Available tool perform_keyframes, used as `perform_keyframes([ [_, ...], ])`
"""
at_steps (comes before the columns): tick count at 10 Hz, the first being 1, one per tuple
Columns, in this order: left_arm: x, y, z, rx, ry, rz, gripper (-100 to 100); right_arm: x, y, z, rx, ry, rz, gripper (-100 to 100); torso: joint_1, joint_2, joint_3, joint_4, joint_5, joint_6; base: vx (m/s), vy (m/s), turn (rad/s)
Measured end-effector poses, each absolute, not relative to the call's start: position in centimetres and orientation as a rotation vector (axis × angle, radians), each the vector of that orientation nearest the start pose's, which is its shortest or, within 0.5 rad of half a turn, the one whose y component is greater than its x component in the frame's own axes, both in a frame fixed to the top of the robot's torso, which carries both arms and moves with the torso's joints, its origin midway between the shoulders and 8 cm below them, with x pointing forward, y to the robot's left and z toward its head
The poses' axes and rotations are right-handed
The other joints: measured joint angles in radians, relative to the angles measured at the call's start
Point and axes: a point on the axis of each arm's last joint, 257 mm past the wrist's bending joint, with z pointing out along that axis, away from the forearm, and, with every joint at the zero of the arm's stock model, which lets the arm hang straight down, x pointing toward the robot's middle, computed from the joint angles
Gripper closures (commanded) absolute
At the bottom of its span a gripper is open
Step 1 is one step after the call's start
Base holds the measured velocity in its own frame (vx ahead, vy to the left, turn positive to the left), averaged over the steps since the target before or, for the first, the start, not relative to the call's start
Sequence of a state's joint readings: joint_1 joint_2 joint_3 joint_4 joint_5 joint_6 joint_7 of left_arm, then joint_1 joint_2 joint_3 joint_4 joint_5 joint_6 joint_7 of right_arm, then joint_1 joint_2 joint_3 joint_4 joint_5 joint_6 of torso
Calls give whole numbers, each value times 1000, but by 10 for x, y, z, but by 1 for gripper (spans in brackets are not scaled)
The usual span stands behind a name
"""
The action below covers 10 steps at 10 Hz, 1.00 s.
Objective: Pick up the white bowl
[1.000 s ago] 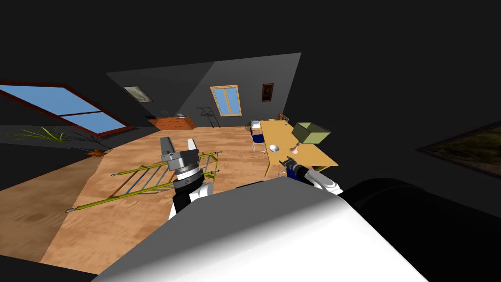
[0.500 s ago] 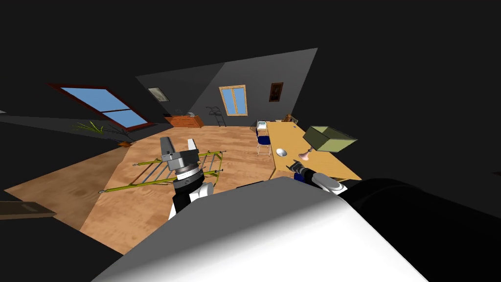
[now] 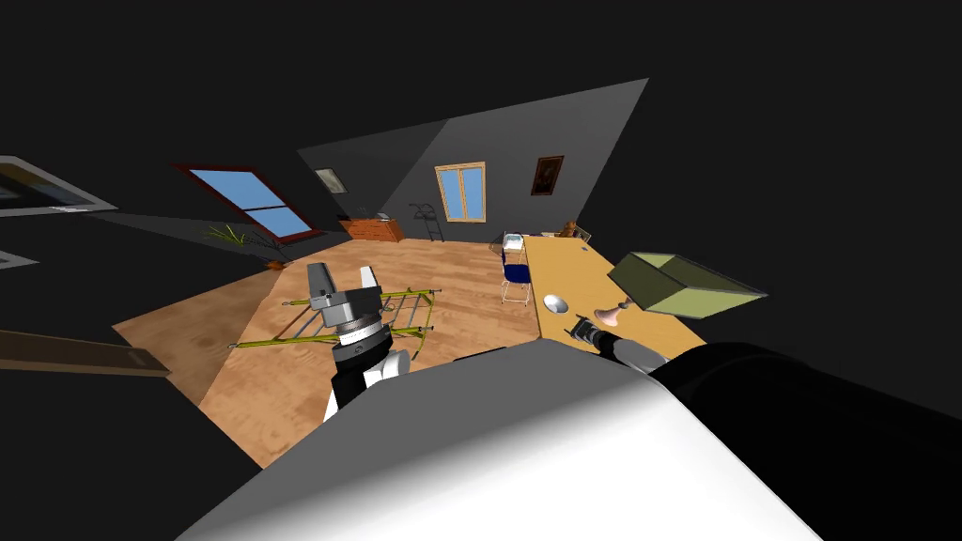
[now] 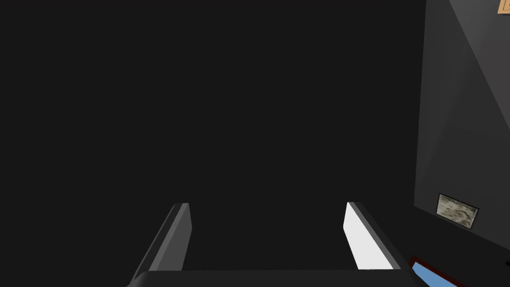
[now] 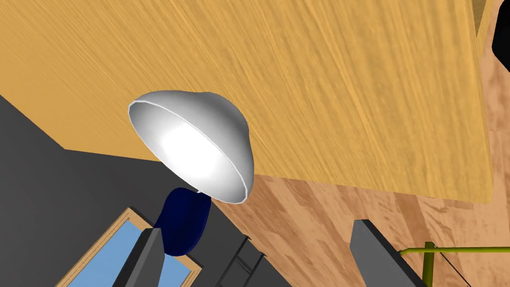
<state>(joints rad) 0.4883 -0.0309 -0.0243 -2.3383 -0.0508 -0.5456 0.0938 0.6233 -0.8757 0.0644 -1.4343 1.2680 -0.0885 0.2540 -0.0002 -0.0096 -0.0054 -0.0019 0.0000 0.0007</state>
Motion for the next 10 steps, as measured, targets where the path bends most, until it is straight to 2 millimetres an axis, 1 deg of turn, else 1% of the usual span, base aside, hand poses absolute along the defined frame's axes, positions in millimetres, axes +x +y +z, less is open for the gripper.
perform_keyframes([
  [2, 325, 263, 62, -589, 514, -1410, 0, 218, -561, -437, -851, 2303, -586, -100, 1, 1, 0, 0, 0, 0, 142, 8, 203],
  [3, 325, 263, 62, -589, 514, -1410, 0, 206, -569, -442, -899, 2324, -614, -100, 1, -2, -1, 0, 0, 0, 122, -15, 60],
  [4, 325, 263, 62, -589, 514, -1410, 0, 198, -577, -443, -909, 2334, -636, -100, 0, 0, 0, 0, 0, 1, 107, -18, 96],
  [5, 325, 263, 62, -589, 514, -1410, 0, 190, -583, -446, -959, 2350, -644, -100, 0, 1, 1, 0, 0, 0, 81, -11, 74],
  [6, 325, 263, 62, -589, 514, -1410, 0, 183, -586, -449, -974, 2358, -653, -100, 0, 3, 2, 1, 0, 1, 91, -20, 110],
  [7, 325, 263, 62, -589, 514, -1410, 0, 172, -588, -454, -1013, 2373, -658, -100, 0, 3, 2, 1, 0, 0, 88, -12, 65],
  [8, 325, 263, 62, -589, 514, -1410, 0, 166, -591, -455, -1026, 2380, -667, -100, 0, 3, 2, 1, 0, 1, 109, 5, 87],
  [9, 325, 263, 62, -589, 514, -1410, 0, 154, -596, -460, -1046, 2397, -676, -100, 1, 2, 1, 1, 0, 1, 85, -11, 51],
  [10, 325, 263, 62, -589, 514, -1410, 0, 149, -596, -463, -1078, 2403, -670, -100, 1, 3, 2, 1, 0, 0, 87, -26, 111],
])
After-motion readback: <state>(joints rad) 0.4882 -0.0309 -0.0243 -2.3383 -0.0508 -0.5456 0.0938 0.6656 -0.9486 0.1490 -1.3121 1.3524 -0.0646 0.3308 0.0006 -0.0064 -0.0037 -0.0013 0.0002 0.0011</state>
